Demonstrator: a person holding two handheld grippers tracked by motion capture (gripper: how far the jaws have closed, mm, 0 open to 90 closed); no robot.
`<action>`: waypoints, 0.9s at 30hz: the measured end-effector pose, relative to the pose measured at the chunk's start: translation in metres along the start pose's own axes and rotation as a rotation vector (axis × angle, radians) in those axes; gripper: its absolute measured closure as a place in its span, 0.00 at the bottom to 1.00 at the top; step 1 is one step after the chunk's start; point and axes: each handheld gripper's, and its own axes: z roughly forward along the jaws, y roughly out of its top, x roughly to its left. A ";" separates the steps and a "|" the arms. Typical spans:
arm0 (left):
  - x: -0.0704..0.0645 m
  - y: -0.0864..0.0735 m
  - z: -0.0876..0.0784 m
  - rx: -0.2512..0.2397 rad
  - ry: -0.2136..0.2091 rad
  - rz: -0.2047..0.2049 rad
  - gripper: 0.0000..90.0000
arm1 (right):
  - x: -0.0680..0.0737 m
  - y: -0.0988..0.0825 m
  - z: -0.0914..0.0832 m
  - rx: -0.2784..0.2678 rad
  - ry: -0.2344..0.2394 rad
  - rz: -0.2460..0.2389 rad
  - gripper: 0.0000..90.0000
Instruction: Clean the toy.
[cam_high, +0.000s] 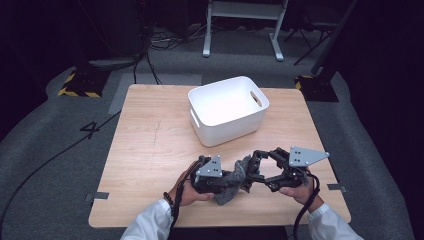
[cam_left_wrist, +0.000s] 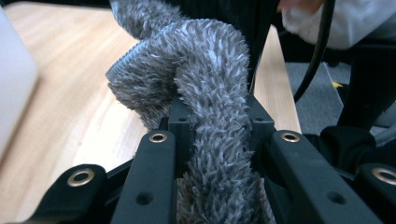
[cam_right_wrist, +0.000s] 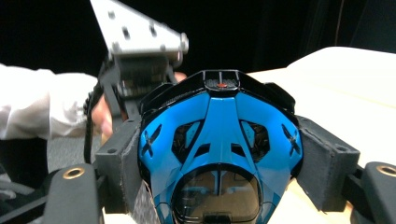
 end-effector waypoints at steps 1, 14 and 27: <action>0.000 -0.001 0.002 0.007 -0.001 -0.006 0.80 | -0.001 0.001 -0.002 -0.008 -0.009 0.001 0.29; -0.008 -0.012 0.033 0.179 -0.034 0.031 0.80 | -0.005 0.005 -0.012 -0.031 -0.055 0.006 0.29; -0.007 -0.010 0.033 0.114 -0.035 0.004 0.79 | -0.006 0.003 -0.010 -0.007 -0.064 0.015 0.29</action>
